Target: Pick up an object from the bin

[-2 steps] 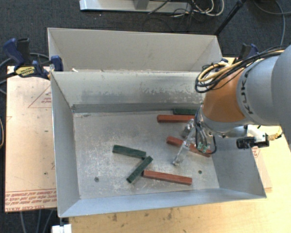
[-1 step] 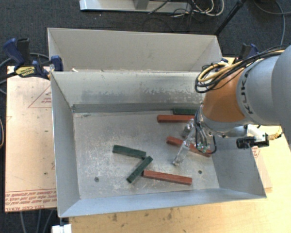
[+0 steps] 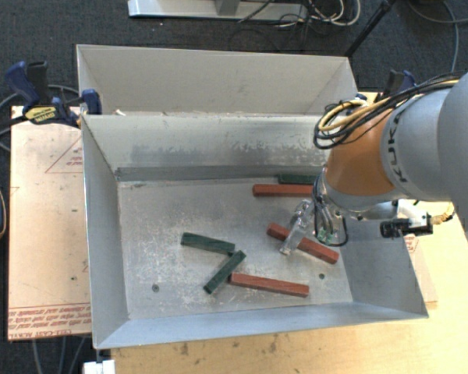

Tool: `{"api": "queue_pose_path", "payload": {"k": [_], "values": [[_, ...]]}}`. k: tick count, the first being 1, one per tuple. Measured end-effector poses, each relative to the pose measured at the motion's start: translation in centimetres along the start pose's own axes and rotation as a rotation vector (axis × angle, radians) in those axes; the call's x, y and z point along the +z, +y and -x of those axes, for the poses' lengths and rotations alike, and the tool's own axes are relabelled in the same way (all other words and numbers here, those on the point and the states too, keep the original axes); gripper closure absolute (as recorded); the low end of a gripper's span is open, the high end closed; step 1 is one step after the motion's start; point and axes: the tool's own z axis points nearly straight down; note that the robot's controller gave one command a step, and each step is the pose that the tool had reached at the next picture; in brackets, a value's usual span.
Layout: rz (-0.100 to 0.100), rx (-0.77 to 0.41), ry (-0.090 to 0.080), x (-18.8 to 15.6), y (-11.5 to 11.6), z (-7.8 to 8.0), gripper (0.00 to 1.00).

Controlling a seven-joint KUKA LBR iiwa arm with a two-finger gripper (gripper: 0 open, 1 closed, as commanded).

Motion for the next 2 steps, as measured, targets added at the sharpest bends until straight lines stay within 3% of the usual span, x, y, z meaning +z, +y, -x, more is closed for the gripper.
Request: {"api": "queue_pose_path", "payload": {"k": [1,2], "values": [[0.002,-0.002,-0.003,-3.89,0.08,0.14,1.00],[0.000,-0.004,0.000,-4.19,0.12,0.17,1.00]]}}
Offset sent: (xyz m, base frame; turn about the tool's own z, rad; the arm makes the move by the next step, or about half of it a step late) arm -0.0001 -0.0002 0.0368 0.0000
